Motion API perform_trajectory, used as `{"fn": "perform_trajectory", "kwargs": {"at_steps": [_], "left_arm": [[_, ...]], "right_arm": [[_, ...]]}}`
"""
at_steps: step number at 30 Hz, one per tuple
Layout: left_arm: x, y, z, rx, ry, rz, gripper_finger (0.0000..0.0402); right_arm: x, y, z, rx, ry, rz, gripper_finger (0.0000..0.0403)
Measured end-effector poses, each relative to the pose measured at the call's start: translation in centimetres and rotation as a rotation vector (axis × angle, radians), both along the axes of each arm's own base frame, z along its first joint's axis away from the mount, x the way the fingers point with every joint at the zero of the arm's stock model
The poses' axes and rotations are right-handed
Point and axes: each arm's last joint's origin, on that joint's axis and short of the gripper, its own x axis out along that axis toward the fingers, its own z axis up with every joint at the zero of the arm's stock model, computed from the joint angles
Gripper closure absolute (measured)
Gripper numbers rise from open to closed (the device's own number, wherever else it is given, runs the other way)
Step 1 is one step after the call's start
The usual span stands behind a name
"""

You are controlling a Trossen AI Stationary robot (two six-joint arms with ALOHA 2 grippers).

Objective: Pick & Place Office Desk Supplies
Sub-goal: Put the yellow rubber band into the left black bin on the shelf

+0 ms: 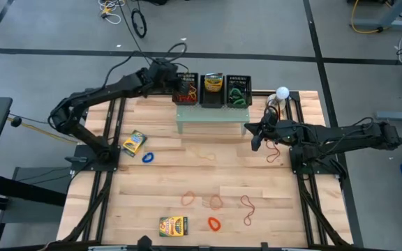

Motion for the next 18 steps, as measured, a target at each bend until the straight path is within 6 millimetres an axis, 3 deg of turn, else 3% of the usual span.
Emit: {"fn": "perform_trajectory", "kwargs": {"at_steps": [12, 18], "left_arm": [[0.1, -2.0, 0.5, -0.051, -0.008, -0.049, 0.0257], [-0.7, -4.4, 2.2, -0.021, -0.024, -0.115, 0.0259]], "right_arm": [[0.0, 0.0, 0.0, -0.006, 0.003, 0.001, 0.0396], [0.0, 0.0, 0.0, -0.009, 0.010, 0.000, 0.0396]]}}
